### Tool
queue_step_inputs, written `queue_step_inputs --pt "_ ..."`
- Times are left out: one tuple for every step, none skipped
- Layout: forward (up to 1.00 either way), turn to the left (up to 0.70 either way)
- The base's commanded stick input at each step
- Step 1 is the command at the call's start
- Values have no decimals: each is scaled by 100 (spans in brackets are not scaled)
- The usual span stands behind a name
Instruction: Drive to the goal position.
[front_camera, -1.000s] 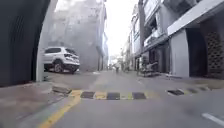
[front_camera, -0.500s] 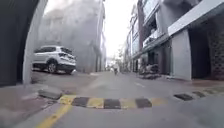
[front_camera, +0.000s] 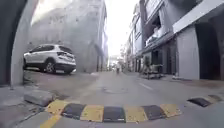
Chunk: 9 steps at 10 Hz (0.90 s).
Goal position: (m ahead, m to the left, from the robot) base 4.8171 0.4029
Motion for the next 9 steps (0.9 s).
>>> queue_step_inputs --pt "85 0" --pt "85 0" --pt "85 0" --pt "85 0" --pt "85 -21" --pt "85 -34" --pt "85 -34" --pt "85 -29" --pt "85 -15"
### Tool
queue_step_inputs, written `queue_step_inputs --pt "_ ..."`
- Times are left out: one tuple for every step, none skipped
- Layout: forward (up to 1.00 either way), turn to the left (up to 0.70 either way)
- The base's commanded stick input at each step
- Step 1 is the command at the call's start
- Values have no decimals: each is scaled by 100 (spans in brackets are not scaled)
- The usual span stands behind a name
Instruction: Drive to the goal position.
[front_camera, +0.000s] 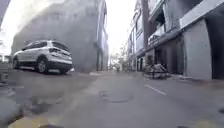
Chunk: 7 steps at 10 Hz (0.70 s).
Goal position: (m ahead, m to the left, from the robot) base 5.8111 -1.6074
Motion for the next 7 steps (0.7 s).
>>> queue_step_inputs --pt "85 -1" --pt "85 0" --pt "85 0" --pt "85 0" --pt "85 0" --pt "85 0" --pt "85 0"
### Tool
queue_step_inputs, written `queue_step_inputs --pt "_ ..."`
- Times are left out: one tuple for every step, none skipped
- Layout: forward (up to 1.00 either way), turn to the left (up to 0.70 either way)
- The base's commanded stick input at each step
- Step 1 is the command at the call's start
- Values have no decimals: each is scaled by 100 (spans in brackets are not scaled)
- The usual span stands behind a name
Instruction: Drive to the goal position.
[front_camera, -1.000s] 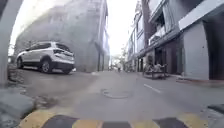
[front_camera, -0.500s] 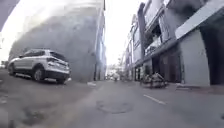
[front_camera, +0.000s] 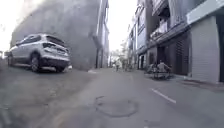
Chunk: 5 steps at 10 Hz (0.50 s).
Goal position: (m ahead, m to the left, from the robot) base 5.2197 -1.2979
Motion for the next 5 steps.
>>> queue_step_inputs --pt "85 0" --pt "85 0" --pt "85 0" --pt "85 0" --pt "85 0"
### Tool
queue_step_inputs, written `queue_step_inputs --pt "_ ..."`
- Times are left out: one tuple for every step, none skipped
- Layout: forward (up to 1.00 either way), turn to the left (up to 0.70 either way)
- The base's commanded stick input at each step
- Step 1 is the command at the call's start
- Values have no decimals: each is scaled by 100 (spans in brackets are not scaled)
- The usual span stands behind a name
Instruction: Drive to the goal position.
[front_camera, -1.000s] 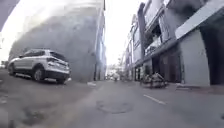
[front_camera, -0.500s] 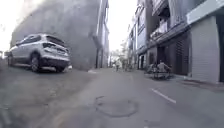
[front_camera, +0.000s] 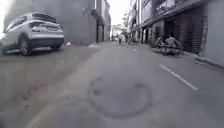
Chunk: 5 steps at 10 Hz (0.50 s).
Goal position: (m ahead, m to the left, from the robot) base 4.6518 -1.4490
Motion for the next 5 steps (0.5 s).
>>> queue_step_inputs --pt "85 0" --pt "85 0" --pt "85 0" --pt "85 0" --pt "85 0"
